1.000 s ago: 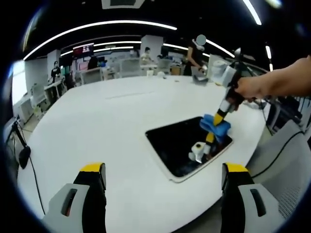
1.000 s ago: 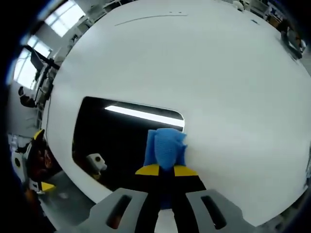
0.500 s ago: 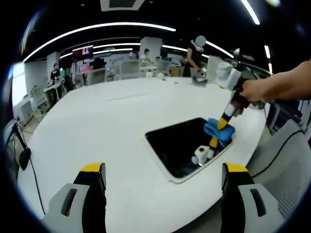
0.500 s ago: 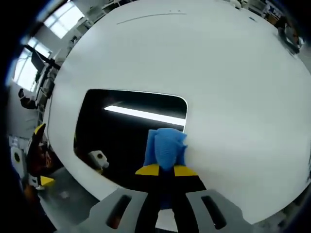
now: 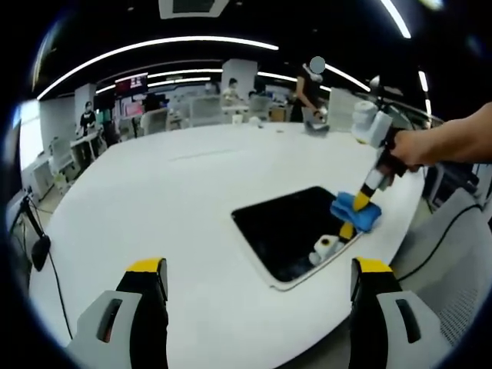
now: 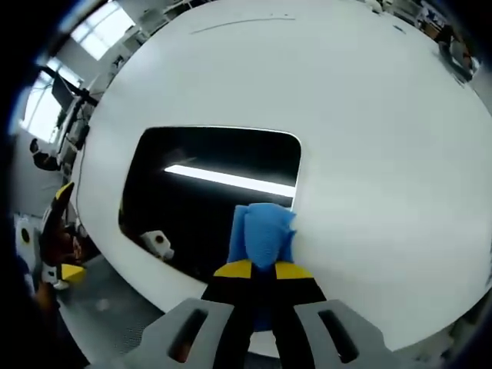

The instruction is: Wipe the mirror surface with the cleaning cloth until all visible marks leave the cleaned area.

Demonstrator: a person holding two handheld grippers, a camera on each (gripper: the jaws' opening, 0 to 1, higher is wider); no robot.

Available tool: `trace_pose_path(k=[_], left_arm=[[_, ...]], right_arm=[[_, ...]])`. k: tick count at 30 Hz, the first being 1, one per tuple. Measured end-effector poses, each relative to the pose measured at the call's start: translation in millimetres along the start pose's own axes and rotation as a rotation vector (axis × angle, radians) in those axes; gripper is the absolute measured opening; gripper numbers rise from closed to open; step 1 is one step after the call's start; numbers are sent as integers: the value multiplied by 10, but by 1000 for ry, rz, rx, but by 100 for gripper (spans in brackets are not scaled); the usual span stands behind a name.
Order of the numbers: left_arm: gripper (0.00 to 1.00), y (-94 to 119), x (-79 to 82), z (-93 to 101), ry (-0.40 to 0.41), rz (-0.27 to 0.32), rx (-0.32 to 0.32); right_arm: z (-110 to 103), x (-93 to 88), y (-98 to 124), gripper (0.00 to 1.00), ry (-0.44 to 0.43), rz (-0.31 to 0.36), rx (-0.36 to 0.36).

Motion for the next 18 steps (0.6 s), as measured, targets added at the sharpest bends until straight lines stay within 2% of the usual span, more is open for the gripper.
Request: trace_pose_path(k=[7,9,10,13,18], left_arm=[[100,-8,-5,0,9,1,-6],[100,-18,-30,11,50,-1,-24],[100,-16,-38,4,46,-12,-21],[100,-16,-4,14,15,4,-16],[100,-17,-23,15,15,-8,-18]], right_arm=[[-14,-50,8,2,8,7,-4],[-17,-79,16,2,-1,4,3],[-15,-94,20,2,-3,5,6],[-11,-117,22,2,-14,-1,13],[-24,-122,19,2,-13,2,9]])
Point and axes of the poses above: the point that each gripper's makers call its tool centre point, and the gripper's own axes: y roughly backward along the fingers, z roughly to its right, x roughly out of its top, the point moved 3 cm from there along y, roughly backward along the fingers, and after that the axes turned 10 degrees about -y, right-handed, at the moved point
